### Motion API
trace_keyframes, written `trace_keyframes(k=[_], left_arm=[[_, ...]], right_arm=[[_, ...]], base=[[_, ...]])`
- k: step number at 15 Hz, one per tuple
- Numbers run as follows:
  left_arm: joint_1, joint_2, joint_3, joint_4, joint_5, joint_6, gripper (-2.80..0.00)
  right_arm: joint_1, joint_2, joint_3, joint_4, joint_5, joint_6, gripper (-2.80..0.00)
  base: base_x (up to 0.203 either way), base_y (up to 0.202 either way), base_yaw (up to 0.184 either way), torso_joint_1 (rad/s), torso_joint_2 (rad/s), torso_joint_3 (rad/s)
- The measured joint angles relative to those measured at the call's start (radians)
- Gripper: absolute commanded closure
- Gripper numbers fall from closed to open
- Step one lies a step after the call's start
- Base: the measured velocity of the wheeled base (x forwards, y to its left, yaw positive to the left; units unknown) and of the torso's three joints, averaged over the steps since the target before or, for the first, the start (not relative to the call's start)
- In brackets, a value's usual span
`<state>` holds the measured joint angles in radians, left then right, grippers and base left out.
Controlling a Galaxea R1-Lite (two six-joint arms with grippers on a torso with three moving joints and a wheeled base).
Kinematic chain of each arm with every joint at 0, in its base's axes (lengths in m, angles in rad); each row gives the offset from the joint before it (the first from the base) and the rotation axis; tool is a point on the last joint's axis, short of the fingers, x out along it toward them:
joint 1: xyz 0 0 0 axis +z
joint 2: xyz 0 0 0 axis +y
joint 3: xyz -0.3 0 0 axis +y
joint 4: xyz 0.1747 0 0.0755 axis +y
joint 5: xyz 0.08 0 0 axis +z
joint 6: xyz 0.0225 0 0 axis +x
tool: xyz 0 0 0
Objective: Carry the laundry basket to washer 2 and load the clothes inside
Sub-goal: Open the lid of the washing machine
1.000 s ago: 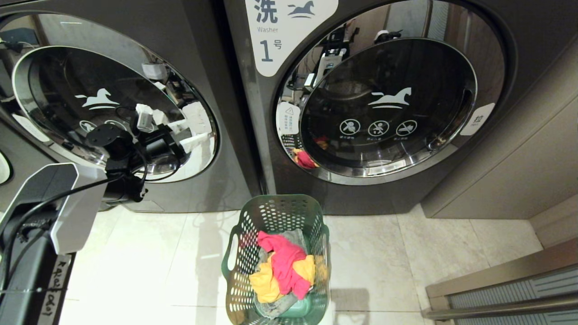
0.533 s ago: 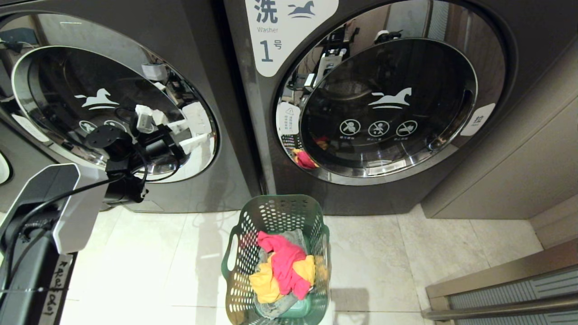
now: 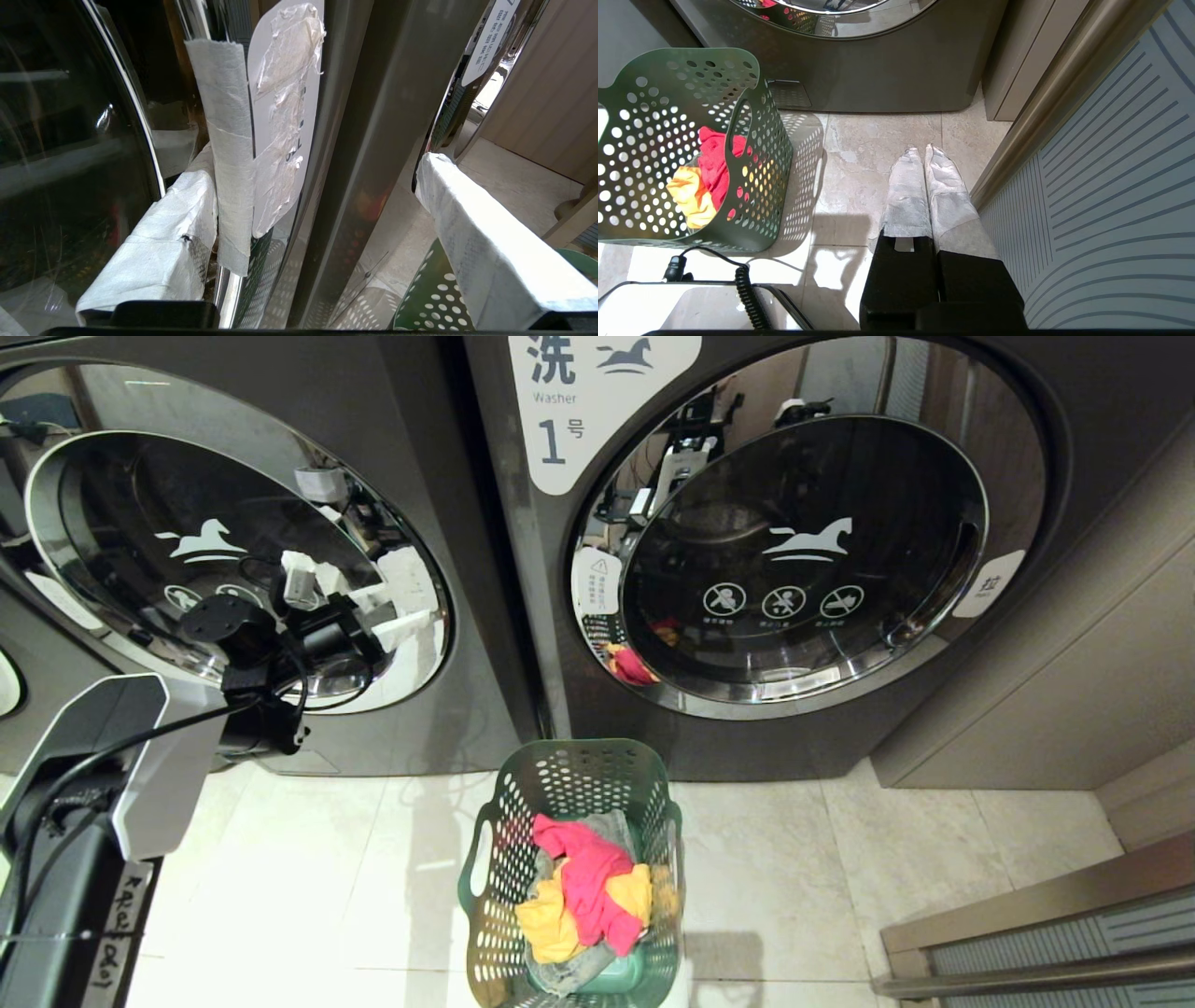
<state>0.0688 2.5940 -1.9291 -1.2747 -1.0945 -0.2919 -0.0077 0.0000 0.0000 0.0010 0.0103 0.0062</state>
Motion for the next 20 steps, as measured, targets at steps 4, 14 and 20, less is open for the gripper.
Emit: trace_keyframes(k=[4,14,20], left_arm=[[-0.01,0.0,0.0,0.002,0.013,0.003,-2.8],[-0.036,-0.001,0.001,0.0,-0.107,-0.007,-2.8],[-0.043,-0.003,0.001,-0.018,-0.143,-0.01,-2.8]], right_arm=[[0.0,0.0,0.0,0.0,0.0,0.0,0.0],[0.0,0.0,0.0,0.001,0.0,0.0,0.0],[0.0,0.0,0.0,0.0,0.0,0.0,0.0]], base=[[0.0,0.0,0.0,0.0,0.0,0.0],[0.0,0.0,0.0,0.0,0.0,0.0],[0.0,0.0,0.0,0.0,0.0,0.0]])
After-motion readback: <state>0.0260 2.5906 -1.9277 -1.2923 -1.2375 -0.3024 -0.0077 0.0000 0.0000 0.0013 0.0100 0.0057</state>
